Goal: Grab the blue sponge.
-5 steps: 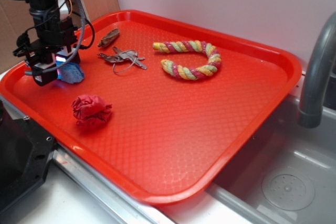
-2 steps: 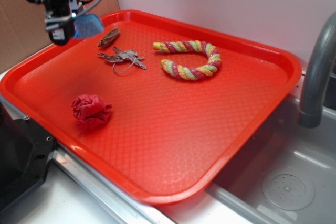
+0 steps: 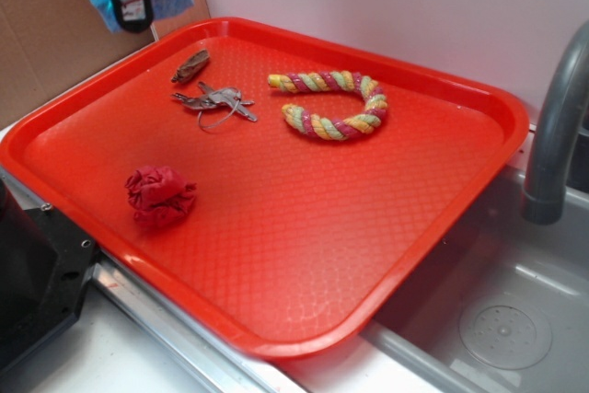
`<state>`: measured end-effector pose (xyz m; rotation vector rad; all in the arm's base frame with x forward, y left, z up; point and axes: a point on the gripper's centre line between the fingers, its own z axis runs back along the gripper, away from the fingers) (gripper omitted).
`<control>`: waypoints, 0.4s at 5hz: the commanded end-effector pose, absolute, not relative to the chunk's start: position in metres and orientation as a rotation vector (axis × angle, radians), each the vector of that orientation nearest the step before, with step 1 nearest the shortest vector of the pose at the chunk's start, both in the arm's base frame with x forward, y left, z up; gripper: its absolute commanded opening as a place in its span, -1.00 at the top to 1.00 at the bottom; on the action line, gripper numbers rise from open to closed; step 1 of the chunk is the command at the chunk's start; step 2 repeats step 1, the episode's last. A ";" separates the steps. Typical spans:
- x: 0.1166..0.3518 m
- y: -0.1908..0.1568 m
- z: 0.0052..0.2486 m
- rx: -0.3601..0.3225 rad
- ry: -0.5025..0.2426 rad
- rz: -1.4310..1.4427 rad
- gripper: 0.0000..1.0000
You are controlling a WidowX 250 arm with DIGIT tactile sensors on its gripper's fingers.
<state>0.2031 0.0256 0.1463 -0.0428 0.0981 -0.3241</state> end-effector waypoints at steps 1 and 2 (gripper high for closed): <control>0.228 0.012 0.172 0.038 -0.006 -0.352 1.00; 0.228 0.012 0.172 0.038 -0.006 -0.352 1.00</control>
